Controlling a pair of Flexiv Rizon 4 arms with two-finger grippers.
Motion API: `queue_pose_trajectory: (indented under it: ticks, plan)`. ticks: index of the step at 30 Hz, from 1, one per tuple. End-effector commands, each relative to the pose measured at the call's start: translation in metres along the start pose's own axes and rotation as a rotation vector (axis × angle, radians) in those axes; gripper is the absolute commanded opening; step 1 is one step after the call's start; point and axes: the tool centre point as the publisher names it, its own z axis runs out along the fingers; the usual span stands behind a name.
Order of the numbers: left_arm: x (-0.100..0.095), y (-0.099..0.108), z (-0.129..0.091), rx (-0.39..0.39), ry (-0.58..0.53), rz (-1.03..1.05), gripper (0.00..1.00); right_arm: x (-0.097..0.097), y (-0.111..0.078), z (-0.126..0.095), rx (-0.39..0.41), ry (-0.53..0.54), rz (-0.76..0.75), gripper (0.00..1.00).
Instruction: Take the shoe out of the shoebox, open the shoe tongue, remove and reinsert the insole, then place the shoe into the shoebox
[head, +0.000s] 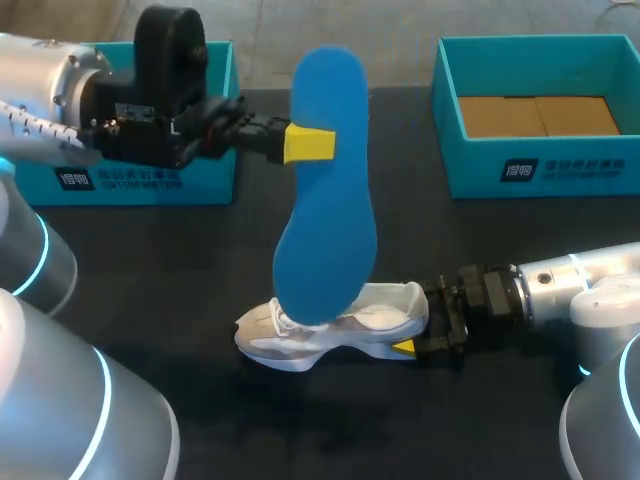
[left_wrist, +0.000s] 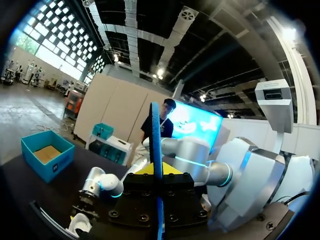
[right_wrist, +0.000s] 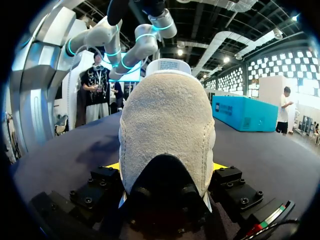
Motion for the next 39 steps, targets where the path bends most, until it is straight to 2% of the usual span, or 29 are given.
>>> queue_pose_trajectory:
  ticks: [1,19,37,38,39]
  plan:
    - [0.007,-0.001,-0.001,-0.003,-0.001,0.013,0.0,0.002,0.0,0.0,0.003,0.0,0.0,0.0]
    - [0.018,-0.016,0.0,-0.001,0.0,0.054,0.0,0.002,0.0,0.0,0.003,0.0,0.0,0.0]
    - [0.018,-0.016,0.0,-0.001,0.0,0.054,0.0,0.0,0.001,-0.002,0.017,-0.004,-0.002,0.0]
    - [0.018,-0.016,0.0,-0.001,0.0,0.054,0.0,0.0,0.002,-0.003,0.025,-0.003,-0.004,0.03]
    - [0.018,-0.016,0.0,-0.001,0.0,0.054,0.0,0.0,0.003,-0.003,0.025,-0.003,-0.004,0.27]
